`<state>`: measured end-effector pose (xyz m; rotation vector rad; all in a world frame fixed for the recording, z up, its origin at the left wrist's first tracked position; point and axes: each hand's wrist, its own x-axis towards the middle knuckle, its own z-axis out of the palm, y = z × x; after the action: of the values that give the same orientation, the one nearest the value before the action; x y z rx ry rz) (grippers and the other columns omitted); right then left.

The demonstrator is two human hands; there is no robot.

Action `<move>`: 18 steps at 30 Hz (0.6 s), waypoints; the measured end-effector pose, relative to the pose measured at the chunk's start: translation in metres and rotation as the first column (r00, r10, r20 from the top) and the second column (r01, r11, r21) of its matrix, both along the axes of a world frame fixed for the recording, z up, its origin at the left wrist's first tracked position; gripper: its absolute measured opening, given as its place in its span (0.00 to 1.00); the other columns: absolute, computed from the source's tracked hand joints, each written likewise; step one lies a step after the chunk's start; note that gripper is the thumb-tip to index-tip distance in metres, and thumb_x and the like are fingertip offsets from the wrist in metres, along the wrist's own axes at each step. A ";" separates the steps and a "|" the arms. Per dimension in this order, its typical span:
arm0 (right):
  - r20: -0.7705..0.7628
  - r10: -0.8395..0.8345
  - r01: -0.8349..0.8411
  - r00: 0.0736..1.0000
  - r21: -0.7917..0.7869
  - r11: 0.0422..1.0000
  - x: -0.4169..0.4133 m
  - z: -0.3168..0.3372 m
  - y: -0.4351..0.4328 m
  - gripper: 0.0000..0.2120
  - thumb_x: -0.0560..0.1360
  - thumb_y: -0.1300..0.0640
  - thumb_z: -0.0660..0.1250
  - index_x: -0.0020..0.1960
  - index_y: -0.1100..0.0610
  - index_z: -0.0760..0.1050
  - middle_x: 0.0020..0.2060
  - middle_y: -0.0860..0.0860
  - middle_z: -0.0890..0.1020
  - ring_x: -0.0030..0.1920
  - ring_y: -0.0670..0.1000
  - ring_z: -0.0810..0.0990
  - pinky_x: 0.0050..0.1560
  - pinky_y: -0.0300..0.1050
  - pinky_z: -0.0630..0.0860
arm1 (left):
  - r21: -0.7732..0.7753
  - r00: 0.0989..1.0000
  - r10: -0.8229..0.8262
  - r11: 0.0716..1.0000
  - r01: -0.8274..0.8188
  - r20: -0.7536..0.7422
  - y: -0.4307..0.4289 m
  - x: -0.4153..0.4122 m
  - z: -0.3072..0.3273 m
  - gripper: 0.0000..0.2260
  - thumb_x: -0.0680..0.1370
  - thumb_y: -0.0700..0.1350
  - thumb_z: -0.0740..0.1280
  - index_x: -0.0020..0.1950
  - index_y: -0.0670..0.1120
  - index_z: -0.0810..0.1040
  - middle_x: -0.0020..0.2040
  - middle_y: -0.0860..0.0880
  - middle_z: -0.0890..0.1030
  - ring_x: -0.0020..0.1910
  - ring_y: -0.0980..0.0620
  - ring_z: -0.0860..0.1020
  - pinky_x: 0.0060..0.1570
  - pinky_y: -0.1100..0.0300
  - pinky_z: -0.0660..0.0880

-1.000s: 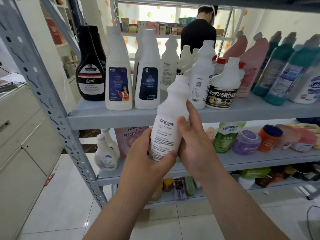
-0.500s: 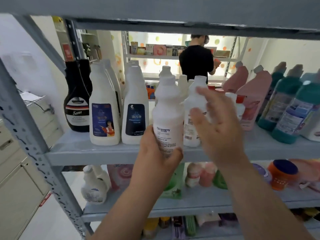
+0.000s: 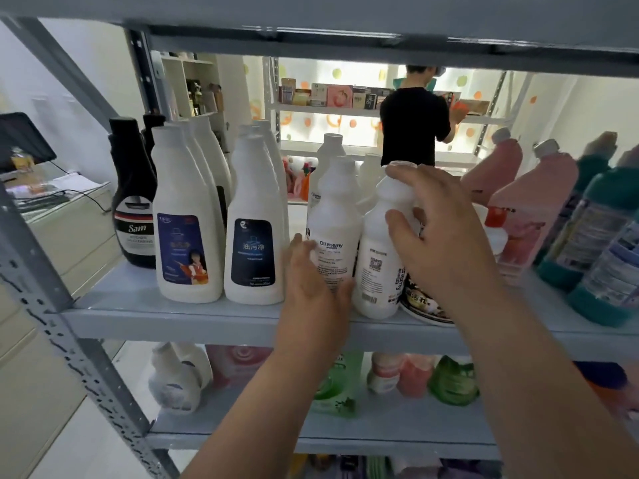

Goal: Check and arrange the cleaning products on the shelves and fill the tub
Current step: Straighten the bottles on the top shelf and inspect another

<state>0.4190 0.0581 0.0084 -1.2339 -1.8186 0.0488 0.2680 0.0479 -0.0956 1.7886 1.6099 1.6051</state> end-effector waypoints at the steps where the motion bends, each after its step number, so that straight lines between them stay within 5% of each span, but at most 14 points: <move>1: 0.022 0.012 -0.012 1.000 0.002 1.000 0.001 0.000 0.003 0.23 0.81 0.57 0.66 0.74 0.44 0.70 0.74 0.51 0.68 0.74 0.48 0.65 0.73 0.49 0.68 | 0.048 0.994 0.031 0.999 -0.026 -0.101 -0.003 0.000 -0.004 0.31 0.77 0.44 0.73 0.72 0.56 0.57 0.77 0.46 0.59 0.73 0.44 0.68 0.65 0.48 0.75; 4: 0.093 0.028 -0.027 0.995 -0.015 1.000 0.003 -0.002 0.008 0.22 0.81 0.56 0.65 0.74 0.44 0.70 0.73 0.51 0.70 0.73 0.51 0.68 0.70 0.47 0.69 | 0.112 0.919 0.089 0.992 -0.050 -0.383 -0.016 0.001 -0.024 0.29 0.76 0.44 0.72 0.74 0.54 0.64 0.78 0.37 0.56 0.72 0.32 0.67 0.60 0.41 0.79; 9: 0.139 0.017 -0.016 0.990 -0.006 1.000 0.005 0.000 0.010 0.23 0.80 0.56 0.68 0.74 0.44 0.71 0.72 0.51 0.72 0.72 0.51 0.69 0.65 0.38 0.64 | -0.004 0.886 0.057 0.998 -0.066 -0.460 -0.010 0.002 -0.024 0.28 0.80 0.46 0.64 0.80 0.56 0.61 0.79 0.43 0.50 0.71 0.33 0.67 0.59 0.42 0.79; 15: 0.148 0.066 -0.061 0.987 -0.042 0.997 0.009 0.004 0.008 0.29 0.76 0.54 0.71 0.75 0.44 0.70 0.73 0.51 0.71 0.73 0.52 0.68 0.71 0.55 0.70 | -0.243 0.851 -0.028 0.963 -0.117 -0.524 0.019 0.007 -0.004 0.33 0.82 0.46 0.59 0.83 0.55 0.47 0.81 0.44 0.41 0.77 0.34 0.60 0.68 0.42 0.70; 18: 0.153 0.075 -0.064 0.985 -0.076 0.995 0.010 0.004 0.007 0.33 0.74 0.54 0.74 0.75 0.40 0.68 0.74 0.49 0.68 0.73 0.50 0.67 0.69 0.48 0.70 | -0.239 0.791 0.009 0.951 -0.195 -0.612 0.023 0.007 -0.009 0.31 0.80 0.48 0.59 0.83 0.46 0.55 0.81 0.35 0.54 0.69 0.31 0.72 0.62 0.41 0.75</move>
<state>0.4291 0.0647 0.0122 -1.2529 -2.0103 0.0576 0.2750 0.0711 -0.1049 2.2017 2.1047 0.7710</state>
